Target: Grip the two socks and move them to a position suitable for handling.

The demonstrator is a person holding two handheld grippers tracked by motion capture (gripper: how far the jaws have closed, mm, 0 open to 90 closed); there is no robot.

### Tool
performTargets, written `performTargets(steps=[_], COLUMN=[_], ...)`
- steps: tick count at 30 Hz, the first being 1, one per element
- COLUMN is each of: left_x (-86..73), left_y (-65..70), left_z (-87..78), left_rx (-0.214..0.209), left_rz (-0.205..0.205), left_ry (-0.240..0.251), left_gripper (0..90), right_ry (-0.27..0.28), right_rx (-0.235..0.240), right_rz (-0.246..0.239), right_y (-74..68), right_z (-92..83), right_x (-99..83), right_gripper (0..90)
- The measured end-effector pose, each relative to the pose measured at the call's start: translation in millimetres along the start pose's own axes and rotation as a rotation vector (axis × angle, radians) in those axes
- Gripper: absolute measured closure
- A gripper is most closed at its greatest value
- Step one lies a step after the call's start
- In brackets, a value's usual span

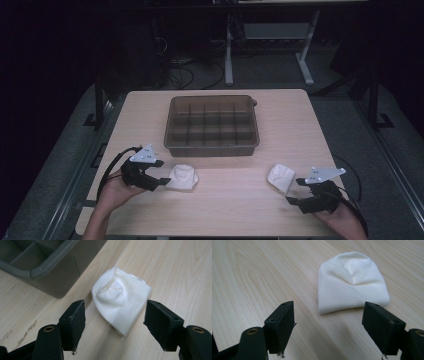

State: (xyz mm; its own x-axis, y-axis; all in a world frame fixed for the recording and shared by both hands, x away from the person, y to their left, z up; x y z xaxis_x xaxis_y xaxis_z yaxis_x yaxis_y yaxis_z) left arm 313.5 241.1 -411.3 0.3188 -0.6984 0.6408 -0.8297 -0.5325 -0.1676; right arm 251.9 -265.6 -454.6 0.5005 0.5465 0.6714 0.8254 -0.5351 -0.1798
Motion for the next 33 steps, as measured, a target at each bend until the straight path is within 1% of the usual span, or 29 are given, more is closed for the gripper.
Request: performTargets(steps=[3, 5, 6, 7, 8, 9, 10, 11, 12, 13, 15, 16, 19, 20, 21, 22, 23, 24, 26, 28, 29, 31, 33], left_x=[5.7, 9.3, 12.0, 12.0, 13.7, 13.7, 14.4, 14.6, 14.6, 14.9, 15.4, 16.0, 16.0, 15.9, 15.2, 15.2, 14.5, 14.6, 14.9, 14.8, 14.9, 15.1, 15.2], left_y=[2.6, 4.5, 4.2, 4.2, 4.7, 4.7, 5.5, 5.4, 5.4, 6.3, 8.5, 9.9, 11.1, 11.5, 12.7, 12.7, 15.1, 15.5, 15.8, 16.1, 16.8, 19.4, 20.6], left_z=[5.3, 11.0, 17.7, 17.7, 23.8, 23.8, 29.8, 32.6, 32.6, 35.3, 40.4, 44.9, 49.9, 53.2, 58.6, 58.6, 63.2, 63.9, 64.2, 63.9, 63.6, 62.4, 62.0], left_rx=[-0.011, -0.02, -0.049, -0.049, -0.046, -0.046, -0.042, -0.05, -0.05, -0.052, -0.049, -0.048, -0.052, -0.051, -0.061, -0.061, -0.068, -0.074, -0.073, -0.077, -0.077, -0.083, -0.082], left_rz=[0.023, 0.041, 0.032, 0.032, 0.043, 0.043, 0.043, 0.05, 0.05, 0.051, 0.068, 0.078, 0.078, 0.081, 0.08, 0.08, 0.08, 0.071, 0.071, 0.065, 0.065, 0.072, 0.06], left_ry=[-0.016, -0.042, -0.055, -0.055, -0.079, -0.079, -0.098, -0.114, -0.114, -0.126, -0.144, -0.162, -0.172, -0.187, -0.205, -0.205, -0.212, -0.206, -0.206, -0.207, -0.207, -0.205, -0.206], left_gripper=[35.3, 37.9, 38.8, 38.9, 39.1, 40.0, 40.7, 40.8, 41.3, 41.3, 42.4, 42.7, 43.5, 44.0, 44.6, 45.1, 45.8, 46.2, 46.6, 50.9, 50.9, 57.4, 62.2], right_ry=[-0.011, -0.019, -0.023, -0.023, -0.023, -0.023, -0.024, -0.024, -0.024, -0.027, -0.034, -0.033, -0.031, -0.033, -0.034, -0.034, -0.034, -0.035, -0.035, -0.035, -0.035, -0.036, -0.028], right_rx=[0.002, 0.005, 0.007, 0.007, 0.005, 0.005, 0.008, 0.01, 0.01, 0.013, 0.015, 0.017, 0.014, 0.014, 0.008, 0.008, 0.011, 0.01, 0.012, 0.015, 0.015, 0.014, 0.018], right_rz=[-0.01, -0.014, -0.015, -0.015, -0.019, -0.019, -0.024, -0.026, -0.026, -0.026, -0.037, -0.037, -0.038, -0.038, -0.035, -0.035, -0.035, -0.035, -0.034, -0.036, -0.036, -0.042, -0.045], right_y=[-1.2, -1.6, -2.5, -2.5, -2.6, -2.6, -3.8, -4.8, -4.8, -5.8, -5.9, -6.4, -7.4, -7.5, -7.7, -7.7, -7.9, -8.0, -8.1, -8.6, -8.6, -8.8, -8.8], right_z=[1.6, 2.5, 2.8, 2.8, 2.7, 2.7, 2.6, 2.7, 2.7, 3.1, 4.0, 3.6, 2.4, 2.0, 1.4, 1.4, 1.4, 1.6, 2.0, 3.3, 3.3, 3.9, 4.1], right_x=[1.4, 2.2, 2.6, 2.6, 2.7, 2.7, 2.6, 2.5, 2.5, 2.3, 1.8, 1.3, 0.4, 0.0, -0.4, -0.4, -0.5, -0.4, -0.2, 1.0, 1.0, 2.2, 3.7], right_gripper=[25.5, 25.5, 25.5, 25.5, 25.5, 25.5, 25.4, 25.5, 25.5, 25.5, 25.5, 25.6, 25.8, 25.9, 25.8, 25.8, 25.9, 25.9, 25.9, 26.1, 26.1, 26.1, 26.2])
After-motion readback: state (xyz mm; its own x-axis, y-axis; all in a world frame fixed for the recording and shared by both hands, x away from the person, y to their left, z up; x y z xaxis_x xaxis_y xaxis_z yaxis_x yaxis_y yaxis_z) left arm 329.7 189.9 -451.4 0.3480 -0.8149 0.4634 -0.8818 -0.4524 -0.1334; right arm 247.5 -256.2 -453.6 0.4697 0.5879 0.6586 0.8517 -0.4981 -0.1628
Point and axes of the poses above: each handheld gripper's, and its own axes: z roughly forward along the jaws, x roughly out of its top, y roughly to its right, the point moved 1 cm from there along z, roughly forward along the jaws, and after that the axes turned 11 degrees about x, right-handed, at the moved point
